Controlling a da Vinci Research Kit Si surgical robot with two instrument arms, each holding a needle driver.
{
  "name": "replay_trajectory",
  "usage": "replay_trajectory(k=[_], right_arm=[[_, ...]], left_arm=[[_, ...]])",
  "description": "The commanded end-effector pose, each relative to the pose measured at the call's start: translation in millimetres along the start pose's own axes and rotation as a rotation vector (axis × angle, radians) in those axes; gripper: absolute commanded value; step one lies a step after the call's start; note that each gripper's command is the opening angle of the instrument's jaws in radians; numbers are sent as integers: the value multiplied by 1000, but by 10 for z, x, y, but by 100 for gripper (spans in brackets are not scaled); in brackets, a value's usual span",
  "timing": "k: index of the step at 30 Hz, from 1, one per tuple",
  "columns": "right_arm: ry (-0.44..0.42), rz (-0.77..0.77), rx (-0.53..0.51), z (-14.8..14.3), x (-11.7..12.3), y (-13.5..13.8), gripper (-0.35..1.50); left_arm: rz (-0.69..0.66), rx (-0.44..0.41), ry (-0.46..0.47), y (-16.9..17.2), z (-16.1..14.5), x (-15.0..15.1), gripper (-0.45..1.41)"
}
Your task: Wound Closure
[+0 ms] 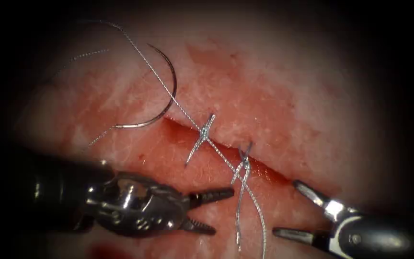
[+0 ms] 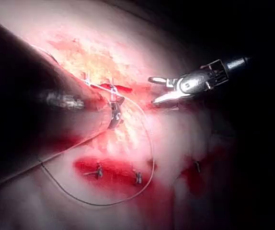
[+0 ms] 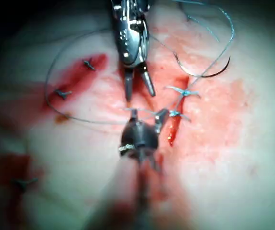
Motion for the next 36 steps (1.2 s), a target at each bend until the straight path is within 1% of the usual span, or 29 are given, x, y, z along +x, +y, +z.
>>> replay_trajectory(k=[1,4,7,12,15,16,17,18,19,20,23,24,25,29,33,36], right_arm=[[3,4,-7,2,-2,-1,106],[3,5,-18,0,-3,0,106],[8,6,-22,2,-2,0,106],[11,8,-30,3,-3,-1,106],[10,8,-32,4,-2,-2,106],[10,8,-33,5,-2,-2,106],[12,8,-35,5,-2,-3,106],[12,8,-35,6,-2,-3,106],[12,8,-36,6,-2,-4,106],[12,8,-38,8,-2,-5,106],[13,9,-45,13,0,-9,108],[15,9,-36,16,1,-11,108],[17,8,-29,19,2,-14,109],[9,1,-8,27,1,-22,111],[3,-5,8,40,-1,-31,111],[-5,-12,20,50,-6,-37,111]], left_arm=[[1,-5,4,8,9,0,63],[25,-4,6,15,20,0,62],[56,-18,30,20,31,2,62],[92,-22,39,22,39,6,62],[110,-22,42,21,41,7,58],[123,-23,45,21,42,7,51],[136,-24,49,21,42,7,19],[143,-24,50,21,43,7,1],[177,-25,55,23,42,7,-35],[203,-26,59,26,41,8,-35],[203,-23,66,28,38,13,-35],[200,-28,73,23,36,14,-35],[162,-43,91,12,31,13,-35],[104,-69,115,-11,15,10,-35],[89,-69,112,-22,4,8,-35],[84,-65,105,-22,1,7,-35]])
